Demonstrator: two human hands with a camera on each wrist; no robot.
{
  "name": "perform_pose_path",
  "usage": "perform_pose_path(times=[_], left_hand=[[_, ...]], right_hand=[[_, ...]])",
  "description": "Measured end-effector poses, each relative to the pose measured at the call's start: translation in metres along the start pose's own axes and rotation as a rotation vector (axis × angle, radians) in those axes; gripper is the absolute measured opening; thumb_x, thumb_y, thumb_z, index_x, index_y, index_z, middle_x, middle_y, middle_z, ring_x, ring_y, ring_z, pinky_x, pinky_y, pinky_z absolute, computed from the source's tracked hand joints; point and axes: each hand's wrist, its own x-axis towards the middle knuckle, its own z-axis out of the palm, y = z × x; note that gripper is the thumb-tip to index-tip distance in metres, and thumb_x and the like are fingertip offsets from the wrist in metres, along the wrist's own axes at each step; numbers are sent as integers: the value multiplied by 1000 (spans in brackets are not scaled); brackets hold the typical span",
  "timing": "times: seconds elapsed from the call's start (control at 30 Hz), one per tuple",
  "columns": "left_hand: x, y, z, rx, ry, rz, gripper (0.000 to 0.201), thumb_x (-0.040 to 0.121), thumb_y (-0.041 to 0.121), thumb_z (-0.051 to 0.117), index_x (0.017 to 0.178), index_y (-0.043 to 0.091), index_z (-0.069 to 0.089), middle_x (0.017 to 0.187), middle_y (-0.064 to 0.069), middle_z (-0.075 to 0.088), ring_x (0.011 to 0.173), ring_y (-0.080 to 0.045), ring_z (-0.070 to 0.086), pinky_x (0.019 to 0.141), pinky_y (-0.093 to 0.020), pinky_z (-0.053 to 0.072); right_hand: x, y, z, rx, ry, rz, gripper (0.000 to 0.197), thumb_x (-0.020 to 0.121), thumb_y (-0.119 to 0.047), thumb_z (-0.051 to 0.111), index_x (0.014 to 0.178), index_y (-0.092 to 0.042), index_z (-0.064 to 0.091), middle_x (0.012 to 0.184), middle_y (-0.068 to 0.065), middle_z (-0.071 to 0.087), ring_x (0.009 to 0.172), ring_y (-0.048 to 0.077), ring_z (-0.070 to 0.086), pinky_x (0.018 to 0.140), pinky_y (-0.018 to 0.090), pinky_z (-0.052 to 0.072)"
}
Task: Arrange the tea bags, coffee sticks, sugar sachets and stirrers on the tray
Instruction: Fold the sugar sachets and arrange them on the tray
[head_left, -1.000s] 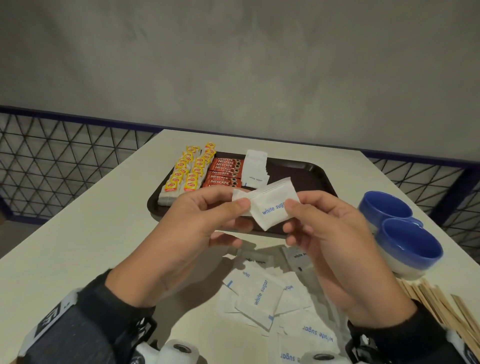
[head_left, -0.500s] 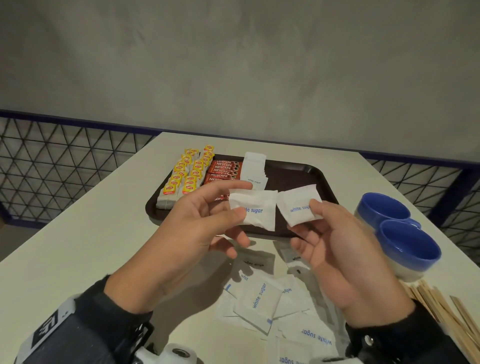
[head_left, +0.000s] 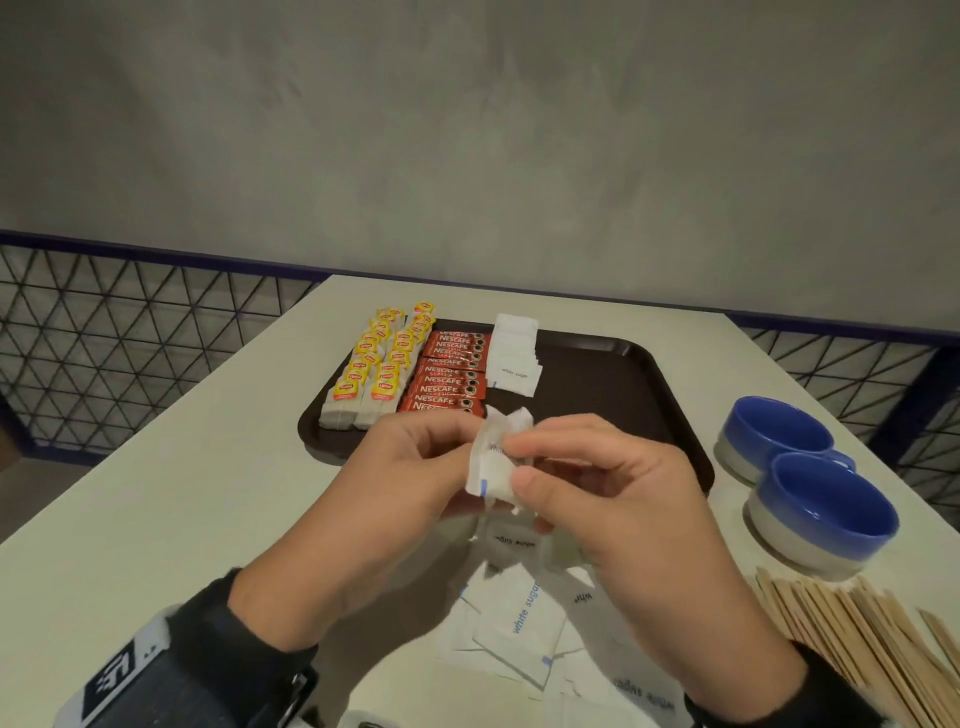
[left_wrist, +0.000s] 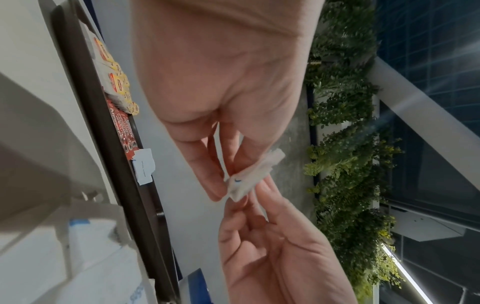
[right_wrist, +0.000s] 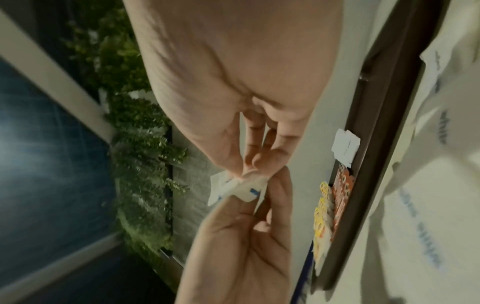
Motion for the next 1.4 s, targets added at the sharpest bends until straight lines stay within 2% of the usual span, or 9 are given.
perform_pose_path(times=[0.13, 0.27, 0.37, 0.5, 0.6, 0.77, 0.93, 1.2, 1.4], left_hand=[[-1, 2, 4, -136, -41, -59, 26, 98, 13, 56, 105, 0, 78, 102, -18, 78, 86, -21, 75, 68, -29, 63], [-1, 4, 2, -158, -93, -21, 34, 93, 35, 64, 107, 8, 79, 108, -16, 77, 86, -19, 73, 74, -33, 64], [-1, 1, -1, -52, -89, 0, 20, 90, 23, 72, 100, 9, 81, 104, -15, 78, 85, -20, 71, 71, -28, 61], [1, 0, -3, -46, -44, 1, 21, 80, 20, 72, 97, 12, 82, 95, -11, 78, 74, -19, 70, 61, -24, 56], [1, 0, -3, -54, -47, 5, 22, 80, 16, 73, 99, 11, 81, 97, -12, 79, 72, -16, 69, 58, -21, 54], [1, 0, -5, -63, -36, 39, 23, 79, 10, 74, 101, 5, 79, 89, -12, 76, 69, -15, 68, 60, -20, 54], [2, 2, -3, -52, 0, 21, 27, 82, 23, 71, 100, 4, 78, 98, -15, 79, 76, -24, 74, 59, -23, 57], [1, 4, -5, -55, -18, -27, 23, 90, 0, 66, 112, 1, 74, 105, -14, 79, 94, -29, 78, 78, -32, 65], [1, 4, -5, -50, -18, -33, 25, 90, -3, 66, 113, 1, 73, 106, -14, 79, 98, -29, 77, 80, -33, 64]], right_hand=[[0, 5, -1, -126, 89, -8, 25, 75, -6, 86, 84, -30, 82, 95, -3, 70, 78, 11, 64, 70, 27, 56], [1, 5, -2, -196, 133, 44, 37, 76, -20, 86, 104, -39, 71, 103, -7, 67, 83, 6, 64, 69, 23, 56], [2, 4, -1, -89, 93, 40, 28, 84, -14, 79, 105, -30, 71, 97, -7, 76, 84, 9, 73, 72, 26, 60], [3, 5, -4, 20, 152, 27, 17, 87, -5, 75, 96, -20, 75, 77, 5, 73, 62, 12, 68, 58, 21, 56], [3, 5, -5, 77, 148, 35, 17, 89, -3, 71, 101, -15, 74, 80, 5, 76, 64, 12, 72, 57, 19, 55], [4, 6, -3, 70, 102, 50, 25, 85, -6, 75, 107, -16, 71, 89, 4, 78, 66, 18, 69, 60, 29, 60], [5, 7, -8, 11, 112, 29, 26, 84, -7, 77, 106, -21, 72, 85, 3, 77, 68, 24, 70, 61, 27, 60], [7, 10, -12, -3, 104, 55, 29, 83, -6, 77, 110, -18, 71, 92, 0, 80, 81, 20, 76, 62, 25, 60], [7, 10, -12, -45, 54, 106, 19, 87, -12, 74, 104, -20, 74, 93, -2, 79, 85, 19, 75, 67, 29, 62]])
